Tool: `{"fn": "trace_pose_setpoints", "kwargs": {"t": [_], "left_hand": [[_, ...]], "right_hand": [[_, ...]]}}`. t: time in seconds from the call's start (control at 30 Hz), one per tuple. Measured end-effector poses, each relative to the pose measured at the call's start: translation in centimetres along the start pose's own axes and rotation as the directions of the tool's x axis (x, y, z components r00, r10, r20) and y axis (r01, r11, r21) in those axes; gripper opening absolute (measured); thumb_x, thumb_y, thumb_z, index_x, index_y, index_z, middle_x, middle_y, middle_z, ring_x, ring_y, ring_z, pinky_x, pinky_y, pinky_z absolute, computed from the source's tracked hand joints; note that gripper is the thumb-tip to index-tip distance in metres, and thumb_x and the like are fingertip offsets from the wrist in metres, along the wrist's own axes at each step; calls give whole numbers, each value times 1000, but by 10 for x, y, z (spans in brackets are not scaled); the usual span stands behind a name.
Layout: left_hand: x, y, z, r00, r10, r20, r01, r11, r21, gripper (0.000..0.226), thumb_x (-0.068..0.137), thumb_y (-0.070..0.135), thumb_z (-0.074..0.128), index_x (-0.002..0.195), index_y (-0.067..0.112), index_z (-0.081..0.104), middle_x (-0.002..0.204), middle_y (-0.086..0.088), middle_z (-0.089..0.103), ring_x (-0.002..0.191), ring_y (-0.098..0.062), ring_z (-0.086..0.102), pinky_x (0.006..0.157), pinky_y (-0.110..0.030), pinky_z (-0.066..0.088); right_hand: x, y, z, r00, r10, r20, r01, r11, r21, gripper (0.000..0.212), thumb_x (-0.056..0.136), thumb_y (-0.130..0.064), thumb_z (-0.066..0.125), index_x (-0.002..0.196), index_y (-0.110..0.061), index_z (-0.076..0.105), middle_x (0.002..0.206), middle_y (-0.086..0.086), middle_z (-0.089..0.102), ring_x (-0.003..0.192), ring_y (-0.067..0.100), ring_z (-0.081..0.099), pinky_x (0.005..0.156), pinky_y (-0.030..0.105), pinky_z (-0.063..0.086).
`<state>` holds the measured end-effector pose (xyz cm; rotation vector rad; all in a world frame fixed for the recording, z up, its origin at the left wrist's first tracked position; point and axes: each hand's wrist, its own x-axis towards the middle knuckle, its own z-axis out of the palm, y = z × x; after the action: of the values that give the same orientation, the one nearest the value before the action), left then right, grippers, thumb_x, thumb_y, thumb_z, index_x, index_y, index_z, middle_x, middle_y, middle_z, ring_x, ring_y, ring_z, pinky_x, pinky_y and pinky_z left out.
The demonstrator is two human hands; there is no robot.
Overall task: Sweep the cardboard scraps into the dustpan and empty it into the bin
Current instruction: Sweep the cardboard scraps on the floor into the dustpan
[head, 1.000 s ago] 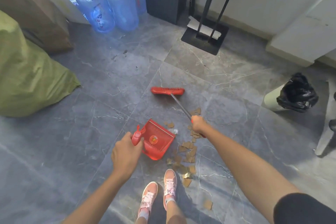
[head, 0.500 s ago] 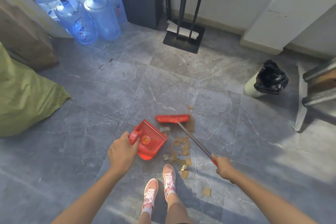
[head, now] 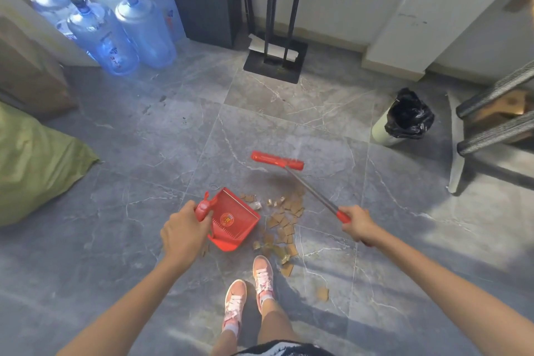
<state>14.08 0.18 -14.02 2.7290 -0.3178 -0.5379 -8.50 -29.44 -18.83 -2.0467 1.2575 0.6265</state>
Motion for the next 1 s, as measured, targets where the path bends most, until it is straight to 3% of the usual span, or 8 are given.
{"fn": "trace_pose_setpoints", "kwargs": {"t": [0.1,0.17,0.23,0.37,0.47,0.6,0.87,1.0], "left_hand": [[4,12,12,1000,25,18,-25,1000,-1,34,85,45,59,75,14,51,71,-17,65,75,-40,62,63,-39,43],[7,19,21,998,51,31,-51,999,0,33,85,47,58,76,17,51,73,-16,66,76,-40,63,63,-38,43],[9,21,28,997,64,42,-64,998,7,34,86,49,56,72,20,45,72,-15,65,75,-39,62,62,-37,41],[6,13,35,997,62,53,-62,998,11,36,86,47,55,70,18,42,67,-14,62,72,-39,61,61,-39,42],[1,6,36,996,63,58,-64,998,1,36,86,46,56,68,18,41,64,-12,60,70,-39,59,57,-37,38],[-11,-5,36,994,81,73,-82,997,5,36,87,48,55,71,18,45,61,-8,60,67,-37,60,56,-35,38],[-41,-31,22,989,116,96,-116,993,-1,35,88,45,54,69,21,39,62,-8,61,67,-36,61,55,-34,38],[-61,-51,14,980,171,105,-172,985,4,31,87,44,55,73,21,43,68,-10,65,71,-36,63,59,-36,44]], "right_hand": [[43,-22,-15,1000,24,0,-24,999,30,23,78,4,50,97,0,62,74,14,51,42,22,45,32,22,40],[69,-39,-19,999,49,2,-49,999,16,11,79,6,50,80,-4,54,71,12,47,43,19,40,36,21,35],[92,-51,-16,996,89,-7,-89,996,16,21,81,9,47,69,-8,44,64,10,41,45,17,38,33,17,31],[124,-50,10,986,166,-1,-166,986,-8,20,83,12,38,86,-5,48,70,11,42,51,16,37,25,15,32],[109,-36,33,984,179,18,-177,981,-74,18,86,9,39,92,-5,49,81,16,48,59,22,44,33,19,38],[59,-7,77,990,142,10,-139,977,-160,29,90,4,45,118,-2,55,104,17,57,91,31,57,69,30,44],[-61,31,170,982,182,55,-169,969,-181,31,88,1,48,114,-16,52,89,3,59,84,23,65,65,32,52],[-102,32,179,983,173,66,-168,983,-74,26,82,-3,54,105,-15,57,92,7,61,88,27,65,70,35,52]]}}
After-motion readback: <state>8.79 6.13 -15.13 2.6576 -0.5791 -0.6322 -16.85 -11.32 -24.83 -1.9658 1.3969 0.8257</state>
